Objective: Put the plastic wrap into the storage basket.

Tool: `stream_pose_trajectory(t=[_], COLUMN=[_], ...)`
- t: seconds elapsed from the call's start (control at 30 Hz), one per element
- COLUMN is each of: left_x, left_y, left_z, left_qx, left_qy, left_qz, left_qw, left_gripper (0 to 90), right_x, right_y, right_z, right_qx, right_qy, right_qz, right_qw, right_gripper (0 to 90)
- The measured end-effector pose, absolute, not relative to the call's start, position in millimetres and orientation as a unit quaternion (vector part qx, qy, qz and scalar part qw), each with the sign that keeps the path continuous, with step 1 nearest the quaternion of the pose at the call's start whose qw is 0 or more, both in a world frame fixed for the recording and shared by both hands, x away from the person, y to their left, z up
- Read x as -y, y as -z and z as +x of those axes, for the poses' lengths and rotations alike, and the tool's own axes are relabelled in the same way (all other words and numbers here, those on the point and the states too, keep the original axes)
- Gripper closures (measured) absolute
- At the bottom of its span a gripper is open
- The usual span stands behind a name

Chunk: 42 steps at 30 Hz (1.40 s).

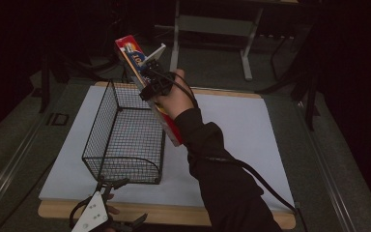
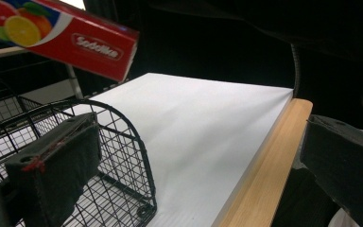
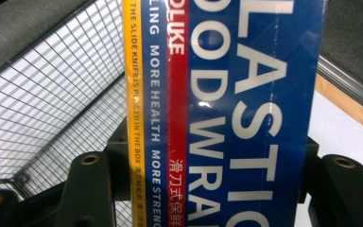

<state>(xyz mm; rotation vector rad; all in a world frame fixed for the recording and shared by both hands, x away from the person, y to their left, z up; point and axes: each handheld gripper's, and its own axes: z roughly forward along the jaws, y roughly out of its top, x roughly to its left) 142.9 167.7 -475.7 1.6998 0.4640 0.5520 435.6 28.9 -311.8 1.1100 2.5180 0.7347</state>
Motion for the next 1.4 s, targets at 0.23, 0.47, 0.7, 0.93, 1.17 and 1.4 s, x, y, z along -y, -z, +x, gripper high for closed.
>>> stream_pose_trajectory(t=[0.23, 0.47, 0.7, 0.93, 1.17, 1.4], left_x=[-169, -169, -170, -170, -170, -170], left_y=[476, 476, 476, 476, 476, 476], left_z=[142, 142, 141, 141, 141, 141], left_qx=[-0.201, -0.202, -0.203, -0.202, -0.203, -0.202], left_qy=[-0.239, -0.24, -0.241, -0.241, -0.24, -0.24], left_qz=[0.734, 0.734, 0.733, 0.736, 0.736, 0.736], left_qw=[0.604, 0.602, 0.603, 0.6, 0.6, 0.6], left_gripper=[0.1, 0.1, 0.2, 0.1, 0.1, 0.2], right_x=[-51, -69, -87, -99, -108, -107], right_y=[316, 320, 329, 350, 372, 391], right_z=[433, 428, 423, 421, 414, 414], right_qx=[-0.878, -0.876, -0.868, -0.86, -0.859, -0.853], right_qy=[-0.261, -0.277, -0.3, -0.317, -0.316, -0.318], right_qz=[0.375, 0.368, 0.37, 0.382, 0.388, 0.401], right_qw=[0.144, 0.14, 0.137, 0.118, 0.114, 0.098], right_gripper=[39.9, 39.9, 39.9, 39.9, 39.8, 39.8])
